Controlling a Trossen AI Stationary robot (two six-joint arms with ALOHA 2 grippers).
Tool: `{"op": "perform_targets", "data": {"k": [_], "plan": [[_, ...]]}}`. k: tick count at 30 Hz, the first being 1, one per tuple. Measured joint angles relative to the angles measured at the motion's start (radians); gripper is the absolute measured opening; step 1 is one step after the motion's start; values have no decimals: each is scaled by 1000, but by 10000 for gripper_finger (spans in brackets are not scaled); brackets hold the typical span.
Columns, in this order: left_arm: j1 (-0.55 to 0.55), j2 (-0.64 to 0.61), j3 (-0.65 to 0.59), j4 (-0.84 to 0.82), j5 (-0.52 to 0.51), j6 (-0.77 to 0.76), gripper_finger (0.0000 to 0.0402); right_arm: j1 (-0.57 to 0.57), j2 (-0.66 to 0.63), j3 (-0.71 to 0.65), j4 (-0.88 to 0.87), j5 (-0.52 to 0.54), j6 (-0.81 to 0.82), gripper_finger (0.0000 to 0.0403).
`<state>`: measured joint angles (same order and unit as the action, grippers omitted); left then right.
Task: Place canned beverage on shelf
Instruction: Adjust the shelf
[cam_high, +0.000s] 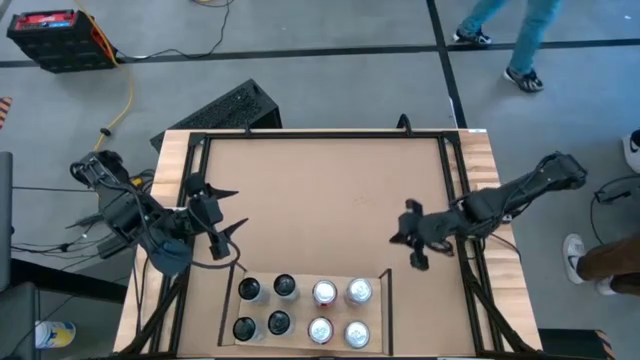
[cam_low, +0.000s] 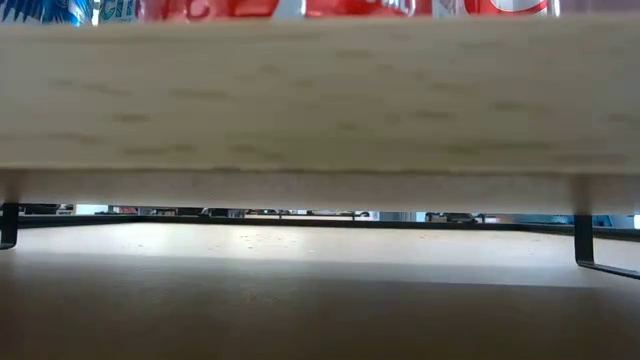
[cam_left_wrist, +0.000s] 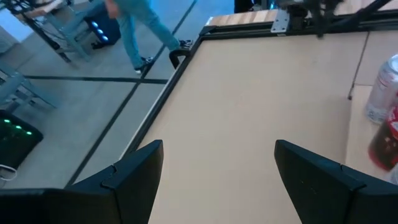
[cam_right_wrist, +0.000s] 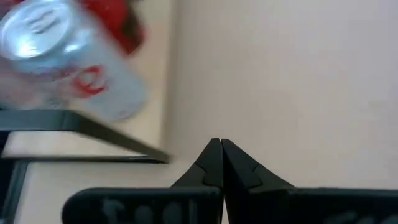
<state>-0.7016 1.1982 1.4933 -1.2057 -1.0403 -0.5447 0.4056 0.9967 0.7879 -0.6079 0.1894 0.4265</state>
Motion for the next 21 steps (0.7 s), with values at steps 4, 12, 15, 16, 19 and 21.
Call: {"op": "perform_targets", "data": {"k": [4,12,15,16,19,21], "plan": [[29,-24,0,0,37,36,293,-26,-96,0,11,74,-21,18],[122,-177,-127,15,91,92,293,-28,-229,0,143,157,-194,19],[149,-302,-298,64,180,-6,293,-28,-255,1,155,163,-216,19],[151,-344,-366,109,207,-36,293,-28,-258,1,153,169,-218,19],[145,-439,-581,311,318,-40,286,-28,-259,-7,161,174,-221,20],[144,-460,-703,470,410,14,274,-29,-258,-12,157,174,-226,20]]}}
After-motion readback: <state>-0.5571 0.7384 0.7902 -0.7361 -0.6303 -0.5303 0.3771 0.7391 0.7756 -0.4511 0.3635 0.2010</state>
